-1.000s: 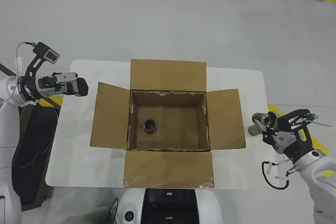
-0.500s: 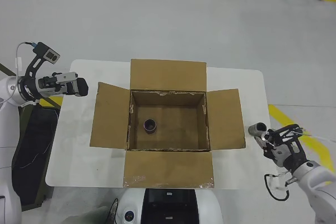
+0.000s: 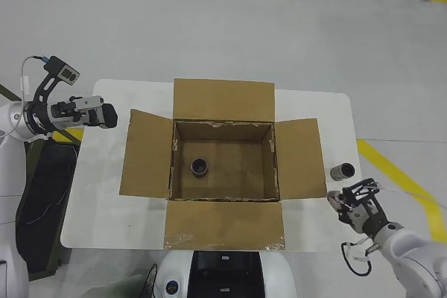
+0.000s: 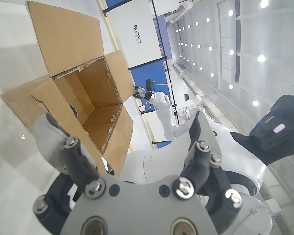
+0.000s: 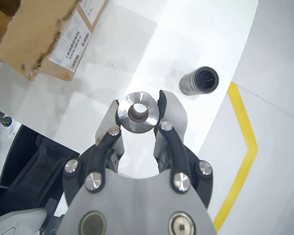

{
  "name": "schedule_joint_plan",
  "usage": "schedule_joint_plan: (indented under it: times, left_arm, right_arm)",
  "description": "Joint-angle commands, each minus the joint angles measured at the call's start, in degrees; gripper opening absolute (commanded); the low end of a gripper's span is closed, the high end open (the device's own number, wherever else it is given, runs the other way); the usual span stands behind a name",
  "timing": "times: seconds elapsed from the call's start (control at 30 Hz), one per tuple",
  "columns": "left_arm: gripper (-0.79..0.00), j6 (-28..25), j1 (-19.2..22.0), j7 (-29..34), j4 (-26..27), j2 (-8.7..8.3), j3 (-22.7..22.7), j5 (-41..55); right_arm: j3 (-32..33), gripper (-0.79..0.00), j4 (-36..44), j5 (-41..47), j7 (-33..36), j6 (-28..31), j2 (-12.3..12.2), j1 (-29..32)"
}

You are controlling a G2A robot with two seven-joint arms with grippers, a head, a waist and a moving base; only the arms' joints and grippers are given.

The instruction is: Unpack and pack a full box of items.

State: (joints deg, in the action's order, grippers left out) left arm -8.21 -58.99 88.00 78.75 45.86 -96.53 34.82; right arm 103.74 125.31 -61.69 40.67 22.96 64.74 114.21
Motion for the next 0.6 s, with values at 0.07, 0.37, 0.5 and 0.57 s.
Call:
schedule_joint_plan:
  times: [0.07,0.37,0.5,0.57]
  left_arm:
    - [0.000,0.00,0.00,0.00,0.00,0.00,0.00,0.00]
    - [0.000,0.00,0.00,0.00,0.00,0.00,0.00,0.00]
    - [0.000,0.00,0.00,0.00,0.00,0.00,0.00,0.00]
    - [0.000,0.00,0.00,0.00,0.00,0.00,0.00,0.00]
  right_arm:
    - [-0.95,-0.785,-2.19,0.50,-0.48,-1.40,0.04,-0.24]
    - [-2.86,-0.785,-8.66,-1.84,-2.23,-3.92,0.00,-2.46]
    - [-3.82,-0.785,-11.62,-2.48,-3.90,-5.10,0.04,-3.79]
    - [-4.18,-0.785,-13.08,-2.25,-4.72,-6.11,0.10,-4.51]
